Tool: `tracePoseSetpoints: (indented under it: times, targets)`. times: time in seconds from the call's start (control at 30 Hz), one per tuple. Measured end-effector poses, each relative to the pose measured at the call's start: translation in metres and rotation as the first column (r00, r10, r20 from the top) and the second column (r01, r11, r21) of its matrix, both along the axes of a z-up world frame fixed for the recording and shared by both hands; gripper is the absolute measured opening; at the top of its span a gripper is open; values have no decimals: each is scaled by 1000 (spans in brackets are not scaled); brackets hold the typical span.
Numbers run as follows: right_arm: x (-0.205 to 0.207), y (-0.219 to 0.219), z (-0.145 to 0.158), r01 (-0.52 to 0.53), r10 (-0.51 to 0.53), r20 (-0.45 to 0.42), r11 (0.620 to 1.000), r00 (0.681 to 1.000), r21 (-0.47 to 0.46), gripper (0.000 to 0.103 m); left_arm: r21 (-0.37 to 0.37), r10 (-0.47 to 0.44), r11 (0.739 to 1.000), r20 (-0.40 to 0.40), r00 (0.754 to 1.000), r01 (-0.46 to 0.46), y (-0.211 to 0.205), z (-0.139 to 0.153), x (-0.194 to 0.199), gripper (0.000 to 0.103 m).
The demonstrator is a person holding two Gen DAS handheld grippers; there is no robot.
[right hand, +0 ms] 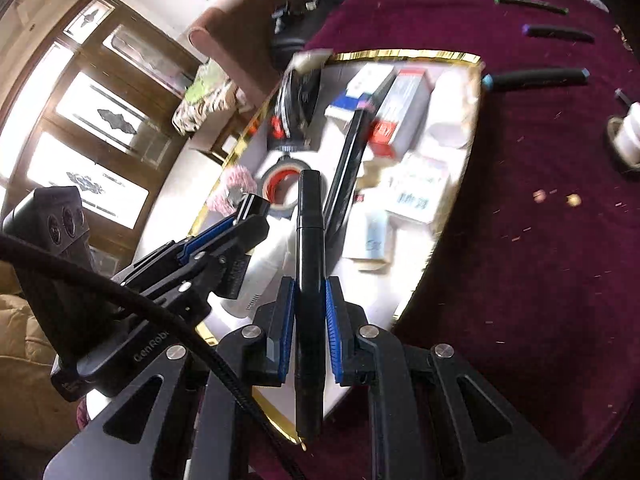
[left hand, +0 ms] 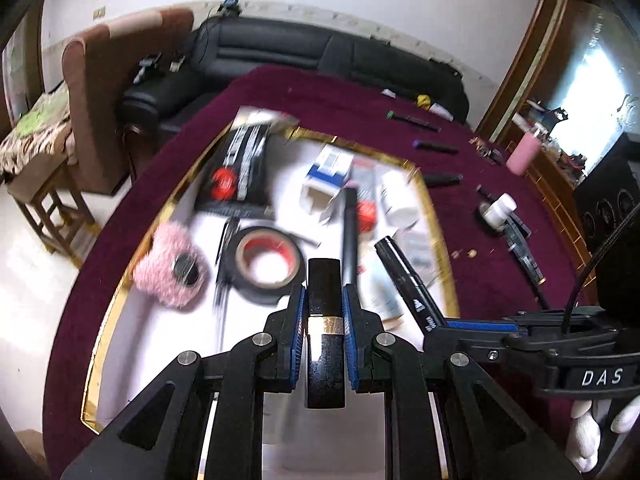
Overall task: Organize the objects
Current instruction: 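Carry the lipstick and marker over the white tray and release both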
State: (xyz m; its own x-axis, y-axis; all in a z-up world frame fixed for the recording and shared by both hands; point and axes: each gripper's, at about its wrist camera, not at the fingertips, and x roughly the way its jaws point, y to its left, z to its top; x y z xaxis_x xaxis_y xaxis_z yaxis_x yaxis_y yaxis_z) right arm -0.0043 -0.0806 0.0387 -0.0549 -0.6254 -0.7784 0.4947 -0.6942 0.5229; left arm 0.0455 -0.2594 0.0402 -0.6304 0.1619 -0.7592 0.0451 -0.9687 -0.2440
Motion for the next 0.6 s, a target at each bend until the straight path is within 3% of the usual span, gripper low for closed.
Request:
tracePoseSetpoints:
  times: [0.27,0.6]
  targets:
    - [3,-21,-31,4,-7,41,998,999,65,13,-14,-5,1000,33,999,6,-16,-19,-4,14]
    - [8,-28,-31,16,-16,2,994,1000,112,14,8,-43,999,39,998,43,-15,-23,-6,17]
